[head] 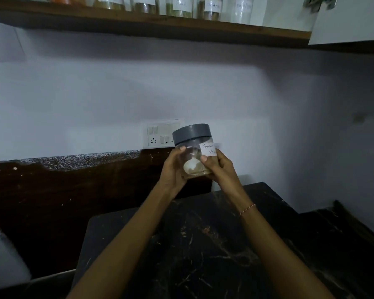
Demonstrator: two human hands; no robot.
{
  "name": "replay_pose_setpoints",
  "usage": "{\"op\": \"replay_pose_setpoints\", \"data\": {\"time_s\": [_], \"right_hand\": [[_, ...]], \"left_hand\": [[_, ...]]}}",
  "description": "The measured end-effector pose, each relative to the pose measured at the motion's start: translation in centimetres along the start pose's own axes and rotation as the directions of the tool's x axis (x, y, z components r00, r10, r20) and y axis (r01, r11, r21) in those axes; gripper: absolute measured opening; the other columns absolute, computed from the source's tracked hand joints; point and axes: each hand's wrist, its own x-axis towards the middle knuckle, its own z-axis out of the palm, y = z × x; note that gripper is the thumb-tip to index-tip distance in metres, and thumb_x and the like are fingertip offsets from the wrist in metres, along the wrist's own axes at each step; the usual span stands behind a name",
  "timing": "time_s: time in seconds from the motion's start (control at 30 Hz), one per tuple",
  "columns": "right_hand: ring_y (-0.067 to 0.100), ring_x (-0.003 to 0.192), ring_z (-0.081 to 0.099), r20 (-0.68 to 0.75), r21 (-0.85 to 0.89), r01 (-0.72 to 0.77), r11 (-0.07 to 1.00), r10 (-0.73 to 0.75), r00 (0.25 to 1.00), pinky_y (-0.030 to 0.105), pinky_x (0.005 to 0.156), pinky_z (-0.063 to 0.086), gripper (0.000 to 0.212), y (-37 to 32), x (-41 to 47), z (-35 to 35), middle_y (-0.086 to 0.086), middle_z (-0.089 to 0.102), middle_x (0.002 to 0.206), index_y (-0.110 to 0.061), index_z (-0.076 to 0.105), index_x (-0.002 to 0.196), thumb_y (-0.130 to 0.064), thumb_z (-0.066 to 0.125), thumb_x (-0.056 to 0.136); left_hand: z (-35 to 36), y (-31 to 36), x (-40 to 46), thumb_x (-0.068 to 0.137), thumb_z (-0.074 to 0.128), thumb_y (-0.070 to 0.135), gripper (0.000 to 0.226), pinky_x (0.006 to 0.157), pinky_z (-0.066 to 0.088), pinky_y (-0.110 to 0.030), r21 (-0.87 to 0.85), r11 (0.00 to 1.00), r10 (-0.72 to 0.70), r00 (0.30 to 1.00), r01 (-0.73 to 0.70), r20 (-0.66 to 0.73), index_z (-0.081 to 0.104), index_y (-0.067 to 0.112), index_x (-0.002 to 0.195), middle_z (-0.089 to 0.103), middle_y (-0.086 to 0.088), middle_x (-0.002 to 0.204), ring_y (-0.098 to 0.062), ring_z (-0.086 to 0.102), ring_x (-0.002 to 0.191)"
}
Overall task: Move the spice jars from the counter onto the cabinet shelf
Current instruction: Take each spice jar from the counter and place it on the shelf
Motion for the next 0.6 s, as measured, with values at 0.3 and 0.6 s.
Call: {"op": "replay_pose_setpoints", "data": {"time_s": [0.3, 0.6], "right_hand": [[0.008, 0.112, 0.049, -0.336, -0.497, 0.061, 0.865, -0.257, 0.906, 0.024, 0.09, 0.048, 0.082, 1.8, 0.8, 1.9, -0.004, 0.051, 0.131, -0.026, 0.03, 0.142, -0.031, 0.075, 0.074], [0.009, 0.117, 0.049, -0.16, -0.174, 0.093, 0.98, -0.121, 0.98, 0.012, 0.088, 0.047, 0.044, -0.6, 2.8, -1.8, -0.013, 0.048, 0.125, -0.02, 0.039, 0.14, -0.013, 0.042, 0.097]], "left_hand": [[0.7, -0.2, -0.3, 0.097, 0.043, 0.023, 0.044, 0.095, 0.048, -0.032, 0.362, 0.932, 0.016, 0.997, 0.011, -0.07, 0.033, 0.017, 0.139, 0.055, -0.004, 0.127, -0.017, 0.054, 0.115], [2.0, 1.7, 2.1, 0.099, 0.036, 0.017, 0.032, 0.084, 0.052, -0.029, 0.208, 0.976, 0.087, 0.993, -0.069, -0.078, 0.047, 0.016, 0.129, 0.061, -0.003, 0.113, -0.018, 0.057, 0.107]]}}
